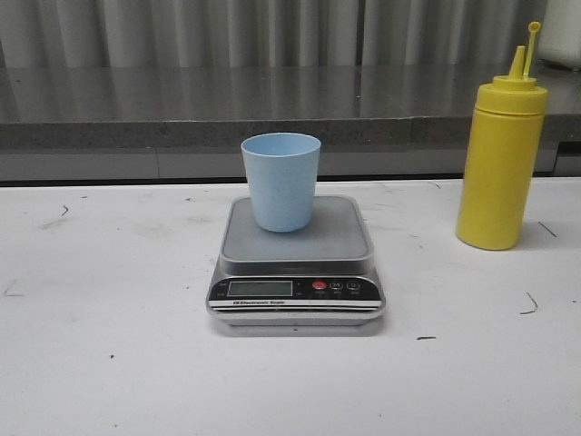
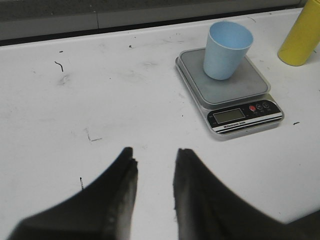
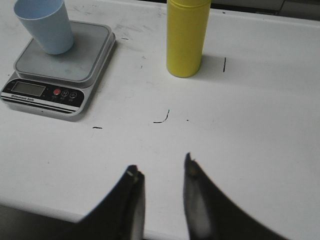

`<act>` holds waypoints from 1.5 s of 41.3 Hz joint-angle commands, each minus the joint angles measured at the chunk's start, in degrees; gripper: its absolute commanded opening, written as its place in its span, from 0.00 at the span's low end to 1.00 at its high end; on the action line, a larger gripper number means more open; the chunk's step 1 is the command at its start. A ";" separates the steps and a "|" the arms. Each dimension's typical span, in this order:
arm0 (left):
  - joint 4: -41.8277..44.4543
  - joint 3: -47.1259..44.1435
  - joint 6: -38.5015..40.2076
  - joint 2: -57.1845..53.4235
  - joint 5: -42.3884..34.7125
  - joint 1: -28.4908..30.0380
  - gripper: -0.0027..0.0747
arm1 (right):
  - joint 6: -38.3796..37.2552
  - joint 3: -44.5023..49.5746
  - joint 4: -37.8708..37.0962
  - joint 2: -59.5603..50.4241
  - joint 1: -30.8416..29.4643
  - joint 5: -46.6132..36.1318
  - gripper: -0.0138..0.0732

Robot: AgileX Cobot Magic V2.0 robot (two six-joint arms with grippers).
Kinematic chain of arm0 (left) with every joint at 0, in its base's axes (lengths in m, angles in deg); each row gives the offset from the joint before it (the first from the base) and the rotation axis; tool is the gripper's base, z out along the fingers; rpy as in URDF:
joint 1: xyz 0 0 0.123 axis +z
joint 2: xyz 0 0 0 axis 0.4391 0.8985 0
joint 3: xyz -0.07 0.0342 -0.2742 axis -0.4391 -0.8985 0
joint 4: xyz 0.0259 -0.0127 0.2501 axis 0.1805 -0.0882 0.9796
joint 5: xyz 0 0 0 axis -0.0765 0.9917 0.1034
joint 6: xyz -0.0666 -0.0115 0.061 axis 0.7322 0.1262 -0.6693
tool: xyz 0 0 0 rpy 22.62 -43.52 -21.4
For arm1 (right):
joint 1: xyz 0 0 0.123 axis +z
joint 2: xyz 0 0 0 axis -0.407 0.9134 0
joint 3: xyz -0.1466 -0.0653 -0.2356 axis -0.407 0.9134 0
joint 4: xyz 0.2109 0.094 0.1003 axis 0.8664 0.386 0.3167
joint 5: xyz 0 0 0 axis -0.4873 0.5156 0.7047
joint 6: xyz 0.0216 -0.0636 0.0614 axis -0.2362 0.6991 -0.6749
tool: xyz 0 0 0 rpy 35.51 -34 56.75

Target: Pour seasoning into cup on scale with both arms

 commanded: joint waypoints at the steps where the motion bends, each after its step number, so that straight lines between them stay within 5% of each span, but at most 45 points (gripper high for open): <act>1: -0.67 1.50 0.14 0.35 -4.12 -0.01 0.05 | 0.49 -1.95 -0.90 0.36 0.09 -4.77 0.21; 5: -0.67 1.50 0.14 0.35 -4.12 -0.01 0.01 | 0.49 -1.95 -0.90 0.36 0.09 -5.34 0.08; 31: -0.79 -2.76 0.14 -2.50 -7.26 1.98 0.01 | 0.49 -1.84 -0.90 0.36 0.09 -4.79 0.08; 46: -2.93 -25.82 0.14 -20.21 -33.69 17.15 0.01 | 0.49 -1.84 -0.90 0.36 0.09 -4.85 0.08; 62: -4.23 -37.96 0.14 -27.11 -46.00 18.63 0.01 | 0.49 -1.84 -0.90 0.36 0.09 -4.74 0.08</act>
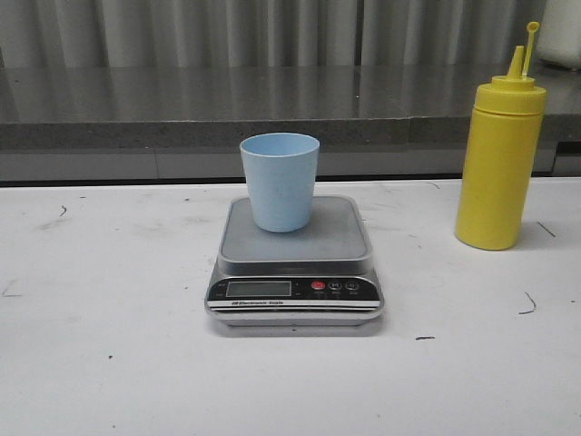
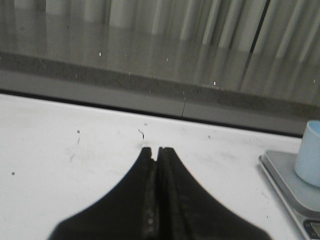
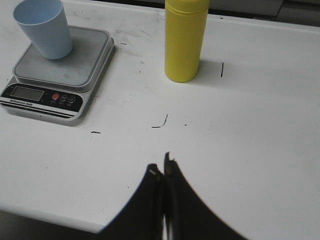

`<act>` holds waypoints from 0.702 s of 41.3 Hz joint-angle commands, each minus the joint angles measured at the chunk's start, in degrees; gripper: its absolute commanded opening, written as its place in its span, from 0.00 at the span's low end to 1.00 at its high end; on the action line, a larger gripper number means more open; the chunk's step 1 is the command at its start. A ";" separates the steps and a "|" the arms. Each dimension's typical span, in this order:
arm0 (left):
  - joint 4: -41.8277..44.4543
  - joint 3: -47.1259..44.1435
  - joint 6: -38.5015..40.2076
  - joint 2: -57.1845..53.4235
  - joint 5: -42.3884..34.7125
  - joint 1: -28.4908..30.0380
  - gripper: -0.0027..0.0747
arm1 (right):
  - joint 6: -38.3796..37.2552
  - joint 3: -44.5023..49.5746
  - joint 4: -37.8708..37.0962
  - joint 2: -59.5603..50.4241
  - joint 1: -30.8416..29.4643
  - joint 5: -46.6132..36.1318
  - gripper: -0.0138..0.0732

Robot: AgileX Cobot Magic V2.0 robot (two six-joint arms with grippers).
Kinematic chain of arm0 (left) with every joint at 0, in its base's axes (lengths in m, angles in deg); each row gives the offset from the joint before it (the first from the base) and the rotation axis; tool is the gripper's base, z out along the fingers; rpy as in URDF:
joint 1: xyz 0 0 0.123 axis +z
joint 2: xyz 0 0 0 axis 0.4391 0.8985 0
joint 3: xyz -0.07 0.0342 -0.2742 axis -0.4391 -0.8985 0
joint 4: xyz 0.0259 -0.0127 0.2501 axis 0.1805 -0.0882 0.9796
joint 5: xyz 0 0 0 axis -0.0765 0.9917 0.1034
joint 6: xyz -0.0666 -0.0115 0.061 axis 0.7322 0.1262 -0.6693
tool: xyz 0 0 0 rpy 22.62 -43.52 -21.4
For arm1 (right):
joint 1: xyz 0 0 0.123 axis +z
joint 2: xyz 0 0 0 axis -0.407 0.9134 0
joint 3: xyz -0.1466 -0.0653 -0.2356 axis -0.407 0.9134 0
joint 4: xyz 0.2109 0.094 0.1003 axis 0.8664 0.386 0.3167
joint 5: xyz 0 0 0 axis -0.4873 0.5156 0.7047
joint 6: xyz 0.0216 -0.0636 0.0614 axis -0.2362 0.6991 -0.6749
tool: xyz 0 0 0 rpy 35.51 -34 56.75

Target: Pour seasoning into cup on scale with both arms

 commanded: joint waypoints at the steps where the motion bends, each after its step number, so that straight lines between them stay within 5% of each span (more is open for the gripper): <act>1: 1.16 -1.46 0.14 -1.00 -6.85 -0.16 0.01 | 0.45 -1.84 -0.62 0.36 0.09 -3.75 0.08; 29: 3.31 -1.46 0.14 -1.00 -6.58 -0.16 0.01 | 0.45 -1.84 -0.62 0.36 0.09 -3.75 0.08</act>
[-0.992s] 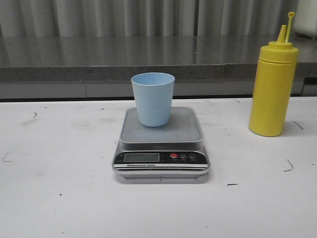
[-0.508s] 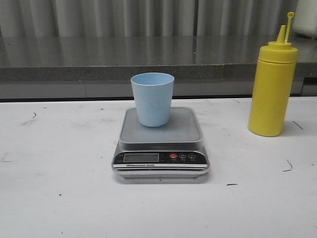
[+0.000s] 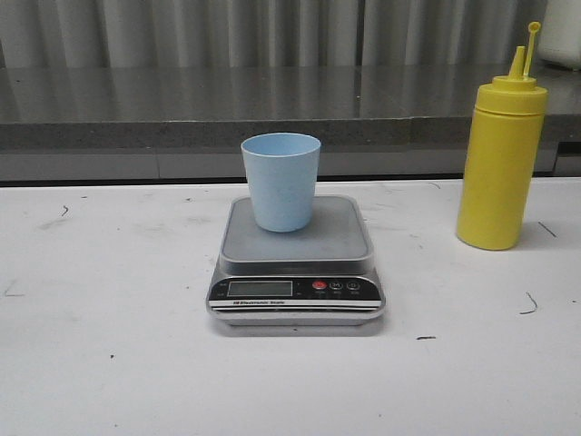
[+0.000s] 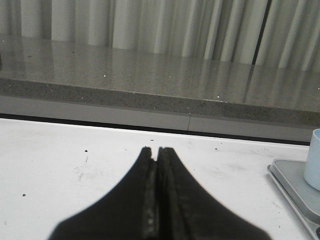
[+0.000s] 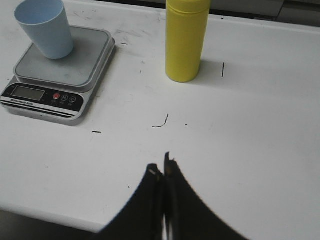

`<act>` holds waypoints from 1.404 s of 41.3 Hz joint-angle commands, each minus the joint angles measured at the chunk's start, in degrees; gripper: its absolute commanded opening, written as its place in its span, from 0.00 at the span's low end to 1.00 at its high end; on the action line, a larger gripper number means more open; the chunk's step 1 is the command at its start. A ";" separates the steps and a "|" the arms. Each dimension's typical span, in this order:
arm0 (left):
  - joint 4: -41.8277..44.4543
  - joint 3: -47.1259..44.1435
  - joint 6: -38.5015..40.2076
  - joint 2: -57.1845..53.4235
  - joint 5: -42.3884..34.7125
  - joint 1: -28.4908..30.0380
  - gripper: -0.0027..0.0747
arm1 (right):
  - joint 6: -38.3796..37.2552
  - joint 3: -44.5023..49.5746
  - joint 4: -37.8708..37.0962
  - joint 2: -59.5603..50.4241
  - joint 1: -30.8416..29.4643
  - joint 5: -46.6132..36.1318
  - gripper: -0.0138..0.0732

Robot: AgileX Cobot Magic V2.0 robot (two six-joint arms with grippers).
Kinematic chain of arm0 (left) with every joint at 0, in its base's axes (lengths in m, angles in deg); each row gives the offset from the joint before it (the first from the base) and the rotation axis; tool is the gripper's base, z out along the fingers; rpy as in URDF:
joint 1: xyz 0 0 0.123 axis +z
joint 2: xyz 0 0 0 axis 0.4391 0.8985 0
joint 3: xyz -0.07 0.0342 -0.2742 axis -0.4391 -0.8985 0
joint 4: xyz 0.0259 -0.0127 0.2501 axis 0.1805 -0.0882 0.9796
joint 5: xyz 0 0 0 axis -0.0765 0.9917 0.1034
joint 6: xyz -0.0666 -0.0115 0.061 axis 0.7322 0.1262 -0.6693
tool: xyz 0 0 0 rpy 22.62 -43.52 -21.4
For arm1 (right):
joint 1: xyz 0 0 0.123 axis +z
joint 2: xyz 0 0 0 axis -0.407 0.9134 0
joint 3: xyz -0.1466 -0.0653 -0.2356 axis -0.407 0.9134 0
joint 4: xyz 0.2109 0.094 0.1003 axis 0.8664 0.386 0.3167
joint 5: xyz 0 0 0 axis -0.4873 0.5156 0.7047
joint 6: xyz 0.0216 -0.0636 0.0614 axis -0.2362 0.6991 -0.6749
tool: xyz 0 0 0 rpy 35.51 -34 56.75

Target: Pour seasoning into cup on scale with both arms

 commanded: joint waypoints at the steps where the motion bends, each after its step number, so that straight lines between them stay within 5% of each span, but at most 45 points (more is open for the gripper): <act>1: 0.03 -1.46 0.14 -1.00 -4.92 -0.16 0.01 | 0.45 -1.84 -0.62 0.36 0.09 -3.75 0.08; 35: 0.03 -1.46 0.14 -1.00 -4.92 -0.16 0.01 | 1.23 -0.53 -2.44 -1.36 -0.71 -4.66 0.08; 42: 0.03 -1.46 0.14 -1.00 -4.92 -0.16 0.01 | 8.68 7.18 2.23 -6.42 -4.99 -14.32 0.09; 58: 0.03 -1.46 0.14 -1.00 -4.92 -0.16 0.01 | 8.75 30.23 2.84 -20.37 -12.14 -42.81 0.08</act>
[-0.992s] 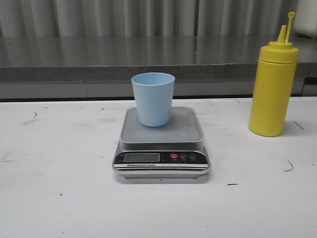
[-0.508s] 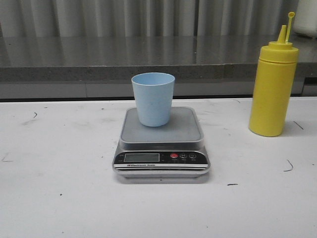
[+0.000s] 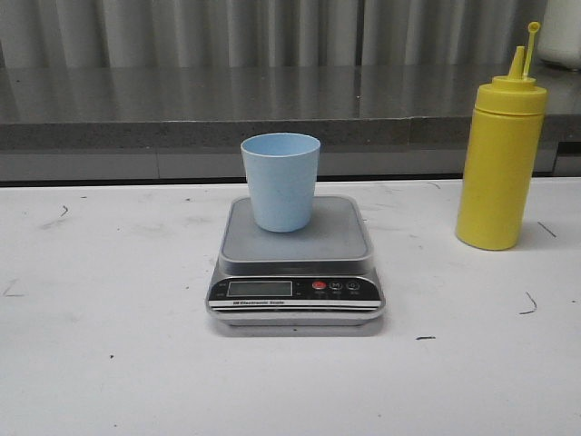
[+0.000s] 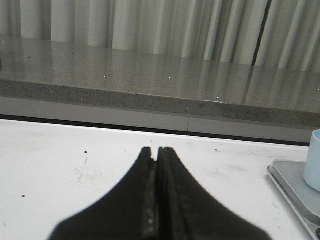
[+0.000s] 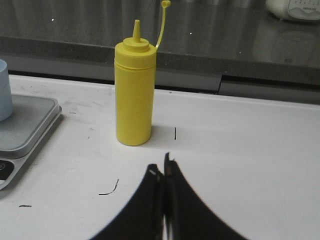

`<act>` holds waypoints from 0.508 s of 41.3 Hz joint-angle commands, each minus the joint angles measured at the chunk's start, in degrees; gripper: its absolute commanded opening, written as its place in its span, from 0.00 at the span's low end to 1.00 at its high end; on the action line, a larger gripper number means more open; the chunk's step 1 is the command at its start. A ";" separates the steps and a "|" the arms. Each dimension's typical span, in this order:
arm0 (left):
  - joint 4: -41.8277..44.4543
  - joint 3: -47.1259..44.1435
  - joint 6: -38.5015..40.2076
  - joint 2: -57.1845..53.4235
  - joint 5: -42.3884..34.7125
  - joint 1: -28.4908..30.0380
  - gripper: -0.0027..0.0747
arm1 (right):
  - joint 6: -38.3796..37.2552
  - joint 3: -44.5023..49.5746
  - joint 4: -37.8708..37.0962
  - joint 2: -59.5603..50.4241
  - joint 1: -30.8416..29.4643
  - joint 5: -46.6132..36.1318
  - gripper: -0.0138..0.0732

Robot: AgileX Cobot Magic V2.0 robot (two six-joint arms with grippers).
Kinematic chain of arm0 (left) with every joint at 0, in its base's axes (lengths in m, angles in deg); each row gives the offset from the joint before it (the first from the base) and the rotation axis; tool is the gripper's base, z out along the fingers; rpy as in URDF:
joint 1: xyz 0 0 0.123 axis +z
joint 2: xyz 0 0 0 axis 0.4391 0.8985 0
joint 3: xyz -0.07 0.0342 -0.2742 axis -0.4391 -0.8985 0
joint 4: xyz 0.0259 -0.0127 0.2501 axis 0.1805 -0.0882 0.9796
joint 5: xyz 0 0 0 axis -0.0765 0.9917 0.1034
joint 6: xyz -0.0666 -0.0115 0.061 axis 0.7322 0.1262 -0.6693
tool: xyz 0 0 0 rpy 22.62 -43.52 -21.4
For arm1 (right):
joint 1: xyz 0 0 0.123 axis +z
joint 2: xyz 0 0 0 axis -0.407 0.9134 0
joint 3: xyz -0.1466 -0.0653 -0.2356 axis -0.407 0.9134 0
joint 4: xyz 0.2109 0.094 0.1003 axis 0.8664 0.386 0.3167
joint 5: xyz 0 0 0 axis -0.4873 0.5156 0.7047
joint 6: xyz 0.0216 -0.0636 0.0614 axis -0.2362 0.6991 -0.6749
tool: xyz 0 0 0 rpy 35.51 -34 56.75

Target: Pour seasoning into cup on scale with both arms

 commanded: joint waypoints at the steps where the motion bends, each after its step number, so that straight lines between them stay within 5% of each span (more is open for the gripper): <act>1: 0.03 -1.46 0.14 -1.00 -4.78 -0.16 0.01 | 0.79 2.90 0.13 -1.90 -0.49 -11.02 0.08; 8: 0.03 -1.46 0.14 -1.00 -4.78 -0.16 0.01 | 0.79 9.71 0.18 -3.79 -0.54 -18.84 0.08; 21: 0.03 -1.46 0.14 -1.00 -4.78 -0.16 0.01 | 0.79 9.43 0.18 -3.79 -0.54 -17.33 0.08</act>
